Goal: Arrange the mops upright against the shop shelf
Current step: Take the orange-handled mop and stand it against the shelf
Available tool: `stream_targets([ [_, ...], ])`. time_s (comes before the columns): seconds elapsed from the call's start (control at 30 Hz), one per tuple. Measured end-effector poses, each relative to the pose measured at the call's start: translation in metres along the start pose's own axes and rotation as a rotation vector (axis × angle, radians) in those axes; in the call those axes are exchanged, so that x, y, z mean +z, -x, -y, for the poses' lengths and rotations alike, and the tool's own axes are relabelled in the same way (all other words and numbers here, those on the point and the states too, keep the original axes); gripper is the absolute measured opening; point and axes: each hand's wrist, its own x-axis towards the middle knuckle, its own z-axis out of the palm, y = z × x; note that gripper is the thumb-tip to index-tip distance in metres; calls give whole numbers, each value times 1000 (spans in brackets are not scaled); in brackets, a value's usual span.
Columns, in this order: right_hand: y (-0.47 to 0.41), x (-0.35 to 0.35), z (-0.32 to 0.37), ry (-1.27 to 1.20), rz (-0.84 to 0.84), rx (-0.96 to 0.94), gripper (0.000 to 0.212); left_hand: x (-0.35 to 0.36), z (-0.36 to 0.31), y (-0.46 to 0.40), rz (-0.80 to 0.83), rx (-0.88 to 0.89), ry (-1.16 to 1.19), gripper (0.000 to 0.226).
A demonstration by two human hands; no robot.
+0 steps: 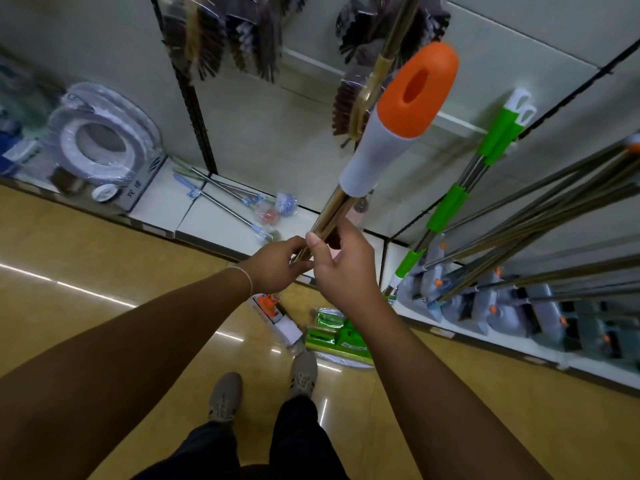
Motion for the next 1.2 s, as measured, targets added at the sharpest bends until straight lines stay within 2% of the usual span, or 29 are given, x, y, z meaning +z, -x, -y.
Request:
stream_targets([
  [0.17, 29, 13, 37, 11, -47, -50, 11, -20, 13, 37, 8, 63, 27, 33],
  [0.33, 43, 0, 77, -54, -119, -64, 10, -45, 5, 60, -13, 152, 66, 40],
  [0.43, 51, -19, 95, -68, -129, -74, 12, -57, -12, 68, 28, 204, 80, 43],
  [0.6, 73, -56, 104, -97, -170, -47, 15, -59, -53, 72, 180, 321, 112, 25],
  [0.73, 99, -90, 102, -126, -306, -28, 16, -38, -91, 66, 304, 356, 82, 35],
  [0.87, 136, -131, 87, -130, -437, 18, 16, -1, -139, 71, 476, 429, 94, 32],
  [0.97, 171, -164, 74, -130, -520, 48, 28, 35, -174, 75, 563, 511, 74, 46],
  [1.03, 192, -184, 67, -140, -564, 57, 27, 59, -193, 78, 602, 564, 68, 54],
  [1.2, 246, -241, 39, -160, -668, 97, 21, 127, -249, 88, 695, 648, -6, 49],
])
